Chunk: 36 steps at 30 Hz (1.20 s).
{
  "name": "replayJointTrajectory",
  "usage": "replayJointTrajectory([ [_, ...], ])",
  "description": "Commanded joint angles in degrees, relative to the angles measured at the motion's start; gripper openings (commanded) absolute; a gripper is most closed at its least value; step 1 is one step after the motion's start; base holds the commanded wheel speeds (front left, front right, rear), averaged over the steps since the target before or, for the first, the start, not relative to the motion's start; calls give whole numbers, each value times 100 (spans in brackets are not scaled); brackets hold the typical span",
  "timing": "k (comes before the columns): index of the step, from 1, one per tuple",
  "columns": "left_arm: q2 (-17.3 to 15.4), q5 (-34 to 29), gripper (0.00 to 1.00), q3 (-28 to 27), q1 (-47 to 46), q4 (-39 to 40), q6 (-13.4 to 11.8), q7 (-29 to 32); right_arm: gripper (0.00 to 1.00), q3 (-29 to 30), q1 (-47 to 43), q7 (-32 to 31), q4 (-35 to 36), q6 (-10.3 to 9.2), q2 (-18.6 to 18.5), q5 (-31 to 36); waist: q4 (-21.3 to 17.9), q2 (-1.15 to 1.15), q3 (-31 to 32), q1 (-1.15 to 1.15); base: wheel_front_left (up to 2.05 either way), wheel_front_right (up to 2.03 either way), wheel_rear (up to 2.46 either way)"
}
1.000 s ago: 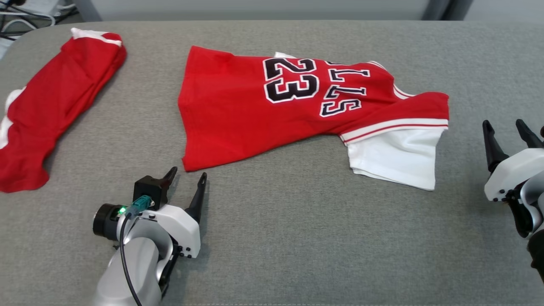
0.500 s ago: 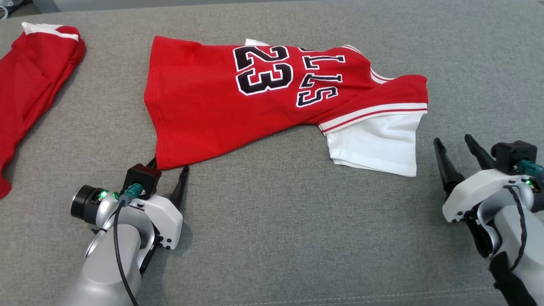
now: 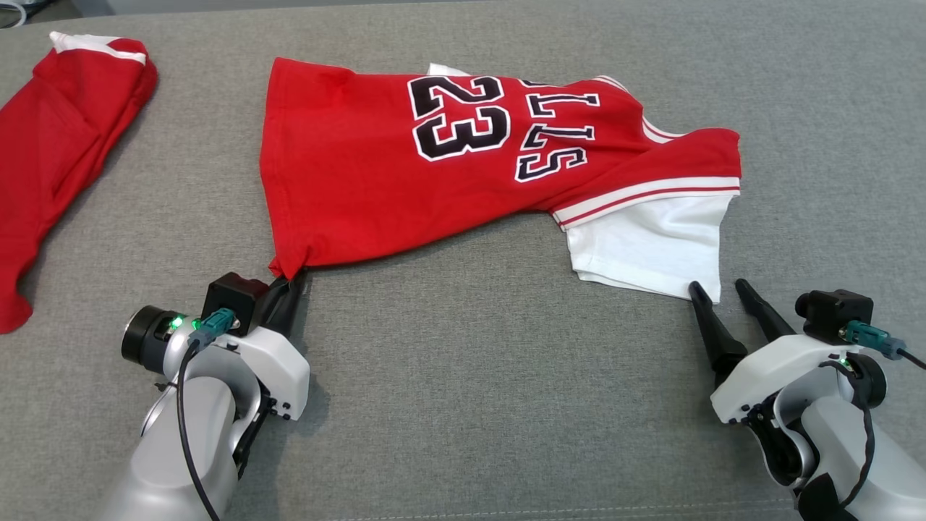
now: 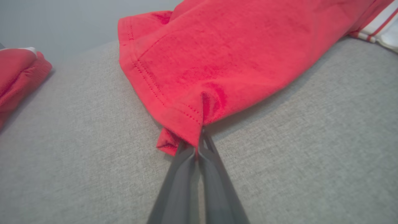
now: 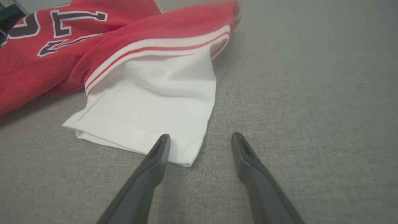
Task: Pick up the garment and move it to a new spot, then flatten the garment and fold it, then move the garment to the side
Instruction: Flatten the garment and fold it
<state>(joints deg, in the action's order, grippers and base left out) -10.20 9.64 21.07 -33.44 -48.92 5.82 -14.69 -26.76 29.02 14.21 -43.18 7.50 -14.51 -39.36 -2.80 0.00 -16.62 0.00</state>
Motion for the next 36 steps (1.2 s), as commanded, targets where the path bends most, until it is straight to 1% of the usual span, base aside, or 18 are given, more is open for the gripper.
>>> replayJointTrajectory([
  [1,-200,99,0,-216,49,173,54,-30,100,-132,-131,54,150,-1,-21,-102,48,0,10,0,0,0,0],
  [5,-187,272,0,-215,141,293,126,-30,100,-295,-140,-27,115,-1,-8,-221,152,0,17,0,0,0,0],
  [6,-177,322,0,-204,156,310,137,-30,97,-315,-125,-35,84,-1,-13,-232,180,0,15,0,0,0,0],
  [7,-175,354,0,-182,160,334,144,-30,78,-338,-108,-59,44,-1,-15,-243,205,0,11,0,0,0,0],
  [8,-155,416,0,-166,168,339,151,-30,39,-364,-91,-95,-1,-1,-19,-253,234,0,8,0,0,0,0],
  [10,-138,517,0,-119,161,360,159,-30,0,-402,-51,-155,-94,-1,-28,-264,283,0,7,0,0,0,0],
  [15,-159,909,0,100,162,392,165,-30,0,-475,71,-229,-157,-1,-81,-318,365,0,54,0,0,0,0],
  [19,-316,1408,0,456,108,375,166,75,0,-424,256,-119,156,-1,-323,-371,375,0,146,0,0,0,0],
  [22,-503,1986,0,704,112,523,166,345,0,-327,419,-54,530,-1,-596,-382,374,0,246,0,0,0,0],
  [24,-610,2601,0,803,174,721,166,618,0,-234,513,-28,808,-1,-790,-363,372,0,314,0,0,0,0],
  [25,-772,3229,0,889,241,1021,166,934,0,-95,577,-16,1080,-1,-950,-378,373,0,378,0,0,0,0],
  [26,-772,3229,0,889,241,1021,166,934,0,-95,577,-16,1080,-1,-950,-378,373,0,378,0,0,0,0],
  [27,-972,3882,0,966,307,1397,166,1355,0,22,612,-57,1338,-1,-1096,-365,383,0,430,0,0,0,0],
  [29,-1232,4533,0,977,337,1864,166,1809,0,136,601,-163,1591,-1,-1208,-353,402,0,476,0,0,0,0],
  [30,-1232,4533,0,977,337,1864,166,1809,0,136,601,-163,1591,-1,-1208,-353,402,0,476,0,0,0,0],
  [32,-1580,5004,0,939,317,2276,166,2223,0,246,564,-293,1824,-1,-1296,-316,427,0,508,0,0,0,0],
  [34,-1904,5343,0,943,280,2541,166,2726,0,347,498,-457,1992,-1,-1336,-275,461,0,524,0,0,0,0],
  [36,-2105,5608,0,968,227,2574,166,3244,0,367,433,-652,2119,-1,-1306,-216,482,0,499,0,0,0,0],
])
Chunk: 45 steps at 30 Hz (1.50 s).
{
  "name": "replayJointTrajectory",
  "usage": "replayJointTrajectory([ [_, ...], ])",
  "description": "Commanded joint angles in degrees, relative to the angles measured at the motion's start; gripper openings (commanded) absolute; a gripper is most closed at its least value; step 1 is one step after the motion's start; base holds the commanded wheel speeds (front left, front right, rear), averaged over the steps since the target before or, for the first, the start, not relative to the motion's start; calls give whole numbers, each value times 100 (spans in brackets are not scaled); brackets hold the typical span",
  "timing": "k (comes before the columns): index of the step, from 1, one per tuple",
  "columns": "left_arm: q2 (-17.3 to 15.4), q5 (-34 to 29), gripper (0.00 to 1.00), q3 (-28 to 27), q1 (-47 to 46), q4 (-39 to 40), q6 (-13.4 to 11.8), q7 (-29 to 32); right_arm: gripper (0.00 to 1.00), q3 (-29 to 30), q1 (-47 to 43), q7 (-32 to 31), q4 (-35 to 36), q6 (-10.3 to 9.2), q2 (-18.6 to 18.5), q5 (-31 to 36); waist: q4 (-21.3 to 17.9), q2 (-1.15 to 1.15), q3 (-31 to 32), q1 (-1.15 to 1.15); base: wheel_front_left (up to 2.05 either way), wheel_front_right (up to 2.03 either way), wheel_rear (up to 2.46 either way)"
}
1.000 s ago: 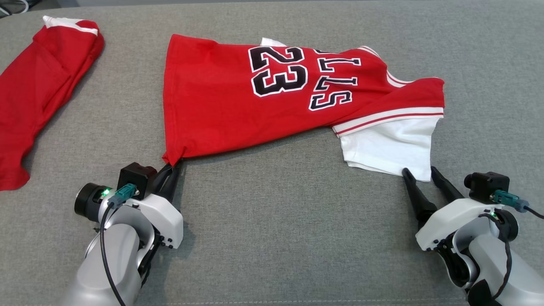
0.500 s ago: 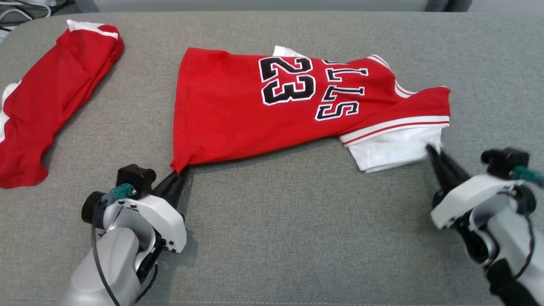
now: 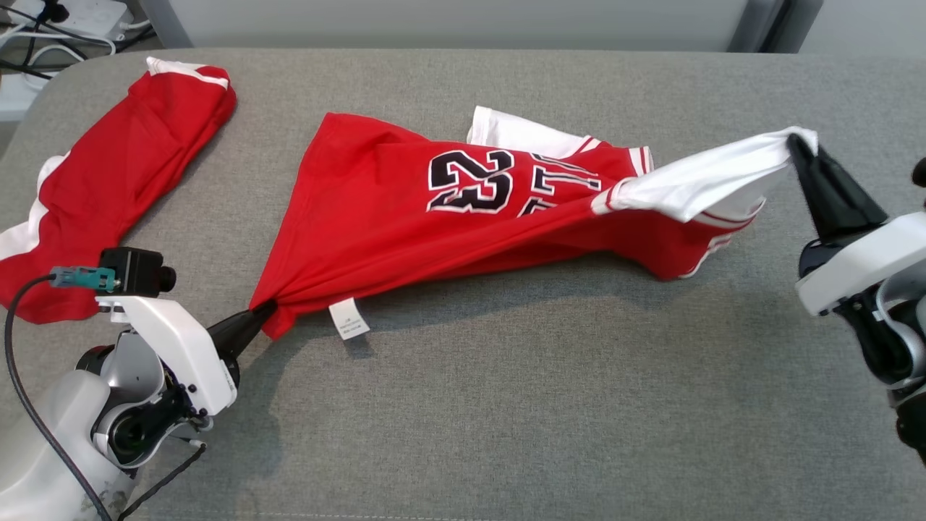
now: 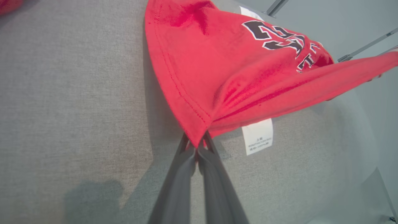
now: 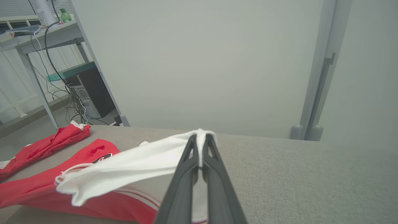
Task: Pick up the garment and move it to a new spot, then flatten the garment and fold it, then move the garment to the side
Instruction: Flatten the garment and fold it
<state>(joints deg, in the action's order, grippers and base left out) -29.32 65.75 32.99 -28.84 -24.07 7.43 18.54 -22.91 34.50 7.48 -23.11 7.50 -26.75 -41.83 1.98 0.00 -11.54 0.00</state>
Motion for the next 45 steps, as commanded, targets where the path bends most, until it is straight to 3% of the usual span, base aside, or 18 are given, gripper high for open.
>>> replayJointTrajectory([
  [1,-246,78,0,-205,-287,62,5,106,0,-39,-147,-90,159,-1,-40,49,9,0,-41,0,0,0,0],
  [2,-275,90,0,-201,-357,-35,2,193,0,-75,-170,-188,196,-1,3,83,8,0,-77,0,0,0,0],
  [4,-270,-23,53,-71,-490,-271,2,306,0,-159,-202,-349,239,-1,101,154,-1,0,-170,0,0,0,0],
  [5,-222,-74,100,-56,-557,-415,2,228,0,-193,-206,-400,250,-1,156,180,-12,0,-211,0,0,0,0],
  [14,-43,-1366,100,604,-634,-1243,4,-1764,0,-343,-150,-428,104,-1,353,428,-44,0,-297,0,0,0,0],
  [20,369,-2200,100,1232,-319,-1525,5,-2844,0,-262,-359,-379,15,-1,298,469,160,0,-182,0,0,0,0],
  [25,608,-2407,100,1341,-213,-1692,-127,-3154,0,-285,-392,-383,22,-1,376,484,182,0,-156,0,0,0,0],
  [34,885,-1902,100,1013,-116,-1846,-35,-3307,0,-295,-404,-370,35,-1,461,460,93,0,-164,0,0,0,0],
  [35,883,-1874,85,973,-130,-1814,-27,-3320,0,-285,-402,-363,32,-1,460,460,81,0,-172,0,0,0,0],
  [37,860,-1827,25,954,-133,-1745,-12,-3333,0,-273,-398,-357,24,-1,455,458,63,0,-180,0,0,0,0],
  [38,860,-1827,25,954,-133,-1745,-12,-3333,0,-273,-398,-357,24,-1,455,458,63,0,-180,0,0,0,0],
  [39,842,-1803,0,964,-127,-1719,-6,-3336,0,-268,-397,-358,19,-1,453,452,55,0,-182,0,0,0,0],
  [43,747,-1395,0,1124,-77,-1473,2,-3176,0,-272,-357,-408,4,-1,415,393,35,0,-165,0,0,0,0],
  [45,634,-882,0,1158,-83,-1089,3,-2928,0,-275,-268,-455,25,-1,349,381,35,0,-145,0,0,0,0],
])
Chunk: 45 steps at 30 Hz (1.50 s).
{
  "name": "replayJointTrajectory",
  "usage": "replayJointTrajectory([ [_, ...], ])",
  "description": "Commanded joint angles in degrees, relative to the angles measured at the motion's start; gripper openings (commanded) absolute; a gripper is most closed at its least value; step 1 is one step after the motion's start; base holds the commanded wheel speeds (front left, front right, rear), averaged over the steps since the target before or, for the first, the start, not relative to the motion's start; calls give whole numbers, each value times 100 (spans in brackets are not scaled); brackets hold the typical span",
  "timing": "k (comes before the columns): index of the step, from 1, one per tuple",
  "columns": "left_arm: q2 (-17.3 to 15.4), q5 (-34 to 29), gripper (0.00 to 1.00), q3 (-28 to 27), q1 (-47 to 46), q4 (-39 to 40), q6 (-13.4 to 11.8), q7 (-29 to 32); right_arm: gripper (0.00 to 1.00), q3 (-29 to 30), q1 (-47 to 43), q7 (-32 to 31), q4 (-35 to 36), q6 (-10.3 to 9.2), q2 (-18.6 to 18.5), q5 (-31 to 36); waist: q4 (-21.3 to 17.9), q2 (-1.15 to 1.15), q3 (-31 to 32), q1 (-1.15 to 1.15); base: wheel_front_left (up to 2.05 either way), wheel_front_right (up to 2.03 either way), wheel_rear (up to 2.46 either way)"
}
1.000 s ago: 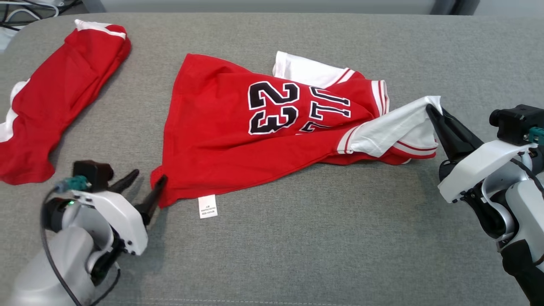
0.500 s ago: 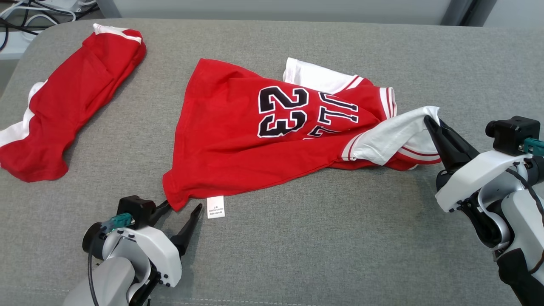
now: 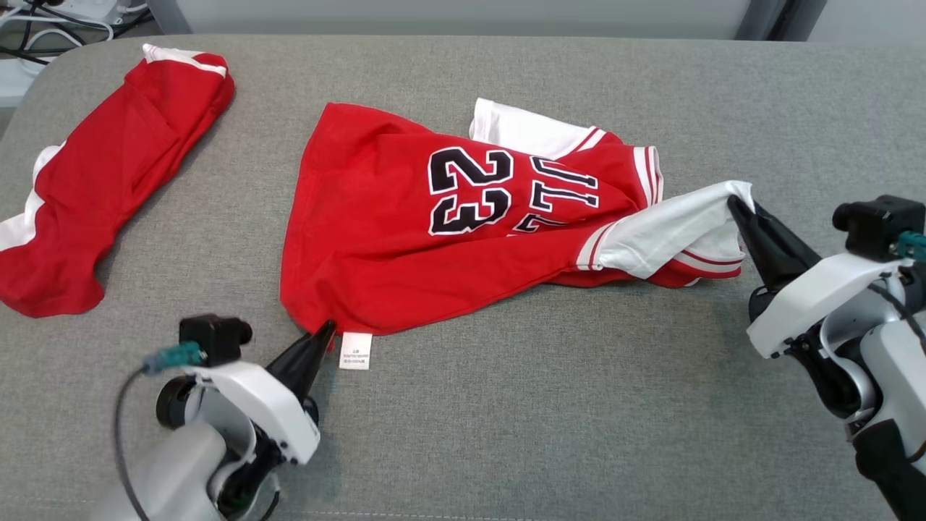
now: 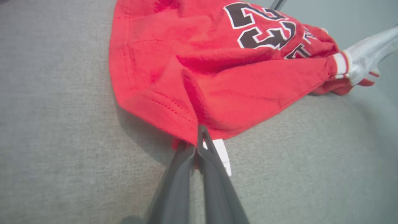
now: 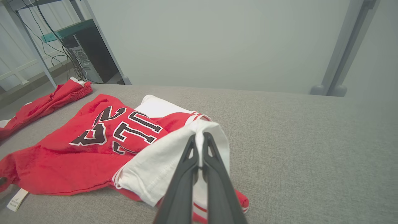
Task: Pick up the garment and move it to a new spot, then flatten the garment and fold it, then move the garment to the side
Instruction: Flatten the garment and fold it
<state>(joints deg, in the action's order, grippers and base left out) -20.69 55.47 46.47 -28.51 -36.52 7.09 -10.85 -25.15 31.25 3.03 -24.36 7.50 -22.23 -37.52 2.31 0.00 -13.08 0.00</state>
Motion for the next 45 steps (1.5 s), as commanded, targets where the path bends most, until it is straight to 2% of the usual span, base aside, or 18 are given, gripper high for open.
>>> replayJointTrajectory([
  [1,-323,471,0,-224,-141,397,38,165,0,-47,118,-42,167,-1,-135,-71,4,0,22,0,0,0,0],
  [4,-735,1379,0,-413,-338,1185,38,663,0,-71,375,-156,249,-1,-280,-84,18,0,59,0,0,0,0],
  [6,-1083,1730,0,-555,-563,1588,38,930,0,-83,587,-237,319,-1,-369,-104,29,0,86,0,0,0,0],
  [9,-1538,2019,0,-707,-881,1957,39,1285,0,-108,924,-345,427,-1,-443,-134,7,0,162,0,0,0,0],
  [12,-1783,2147,0,-802,-1113,2172,39,1511,0,-181,1195,-469,506,-1,-476,-197,-12,0,288,0,0,0,0],
  [16,-1832,2236,0,-937,-1304,2389,22,1545,0,-285,1428,-567,612,-1,-488,-312,-20,0,524,0,0,0,0],
  [23,-1756,2219,0,-952,-1262,3064,-285,1480,0,-375,1388,-888,949,-1,-446,-617,-40,0,990,0,0,0,0],
  [27,-2025,2301,0,-815,-1015,3771,-561,1846,0,-493,1100,-1511,1554,-1,-555,-1016,-94,0,1091,0,0,0,0],
  [30,-2309,2506,0,-731,-747,4339,-840,2210,0,-608,789,-2287,2095,-1,-750,-1357,-166,0,1037,0,0,0,0],
  [35,-2530,2630,0,-349,-302,4668,-1315,2727,0,-817,241,-3680,2705,-1,-1088,-1657,-267,0,555,0,0,0,0],
  [38,-2469,2674,0,-134,-192,4603,-1409,2951,0,-829,123,-4015,2773,-1,-1088,-1691,-304,0,242,0,0,0,0],
  [42,-2304,2698,0,125,-406,4151,-1438,3437,0,-844,339,-4549,2459,-1,-754,-1727,-388,0,-474,0,0,0,0],
  [45,-2165,2785,0,50,-1081,3592,-1373,3911,0,-643,1083,-4881,1765,-1,-192,-1819,-455,0,-975,0,0,0,0],
])
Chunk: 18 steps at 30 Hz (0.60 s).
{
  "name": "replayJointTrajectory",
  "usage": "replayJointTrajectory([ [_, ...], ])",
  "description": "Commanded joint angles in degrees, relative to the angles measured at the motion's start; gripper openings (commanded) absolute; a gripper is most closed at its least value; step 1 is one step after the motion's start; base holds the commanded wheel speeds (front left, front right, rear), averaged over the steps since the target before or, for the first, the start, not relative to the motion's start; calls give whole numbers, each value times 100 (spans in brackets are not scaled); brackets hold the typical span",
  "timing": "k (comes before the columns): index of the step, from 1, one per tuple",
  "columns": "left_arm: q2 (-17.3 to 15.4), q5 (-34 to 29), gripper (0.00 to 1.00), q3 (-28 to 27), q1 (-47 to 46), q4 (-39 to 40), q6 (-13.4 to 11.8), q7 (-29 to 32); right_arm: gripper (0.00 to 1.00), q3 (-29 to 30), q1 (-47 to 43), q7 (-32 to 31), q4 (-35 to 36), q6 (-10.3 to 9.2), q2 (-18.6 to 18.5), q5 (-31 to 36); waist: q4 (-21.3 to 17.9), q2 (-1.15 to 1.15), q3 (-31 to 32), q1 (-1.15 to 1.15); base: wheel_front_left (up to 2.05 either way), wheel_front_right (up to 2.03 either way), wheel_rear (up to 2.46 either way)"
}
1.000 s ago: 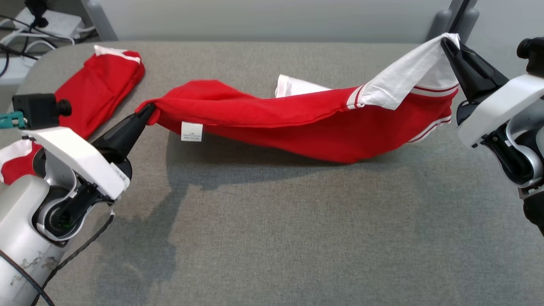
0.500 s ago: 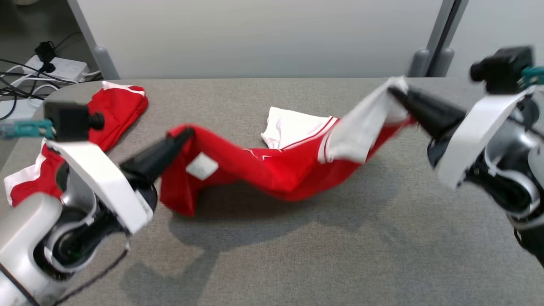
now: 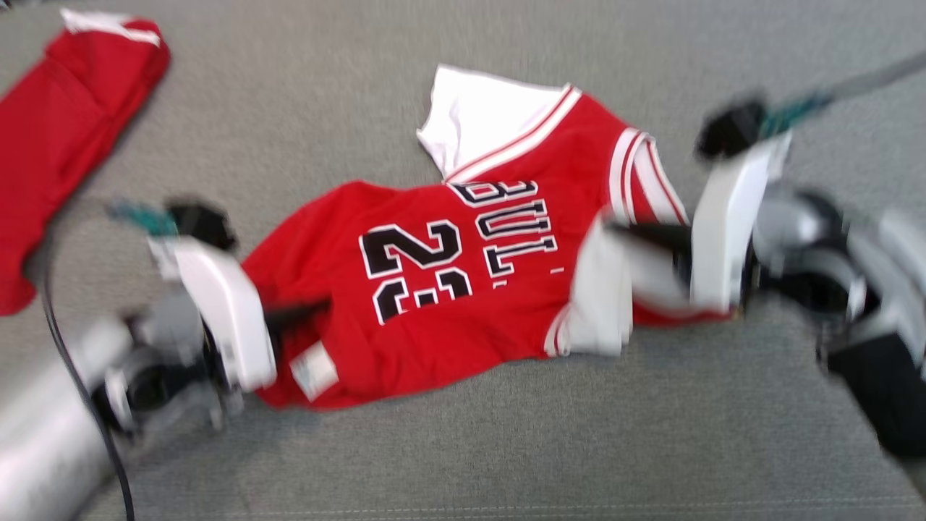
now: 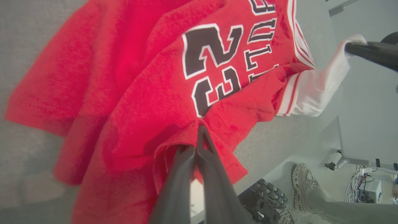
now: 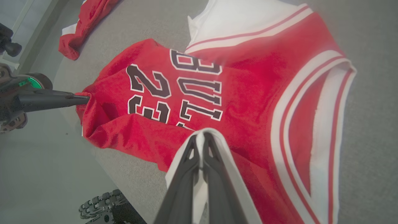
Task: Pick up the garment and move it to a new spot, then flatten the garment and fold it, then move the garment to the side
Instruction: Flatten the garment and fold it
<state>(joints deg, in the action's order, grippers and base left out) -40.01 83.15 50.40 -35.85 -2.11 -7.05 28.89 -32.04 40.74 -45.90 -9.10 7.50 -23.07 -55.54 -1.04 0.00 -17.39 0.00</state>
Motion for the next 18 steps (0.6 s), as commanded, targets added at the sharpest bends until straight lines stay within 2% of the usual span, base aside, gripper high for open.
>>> replayJointTrajectory([
  [1,-171,69,0,-392,-644,-99,29,136,0,216,492,-14,-113,-1,101,18,-132,0,-674,0,0,0,0],
  [2,-97,71,0,-466,-992,-367,26,266,0,462,896,60,-503,-1,328,81,-140,0,-783,0,0,0,0],
  [4,119,-243,0,-756,-1852,-1003,3,-48,0,1075,1885,696,-1240,-1,708,481,-123,0,-918,0,0,0,0],
  [7,488,-1320,0,-1222,-3243,-1850,224,-1696,0,2146,3322,2614,-2042,-1,1099,1305,-75,0,-927,0,0,0,0],
  [10,782,-1986,0,-1417,-3948,-2485,493,-3061,0,2459,4010,3946,-2422,-1,1237,1835,-93,0,-667,0,0,0,0],
  [13,884,-1986,0,-1502,-4127,-2905,874,-3415,0,2473,4206,4264,-2714,-1,1301,1790,-240,0,-538,0,0,0,0],
  [18,788,-1966,0,-1431,-3849,-3213,1252,-3650,0,2089,3788,4009,-2689,-1,1024,1332,-406,0,-614,0,0,0,0],
])
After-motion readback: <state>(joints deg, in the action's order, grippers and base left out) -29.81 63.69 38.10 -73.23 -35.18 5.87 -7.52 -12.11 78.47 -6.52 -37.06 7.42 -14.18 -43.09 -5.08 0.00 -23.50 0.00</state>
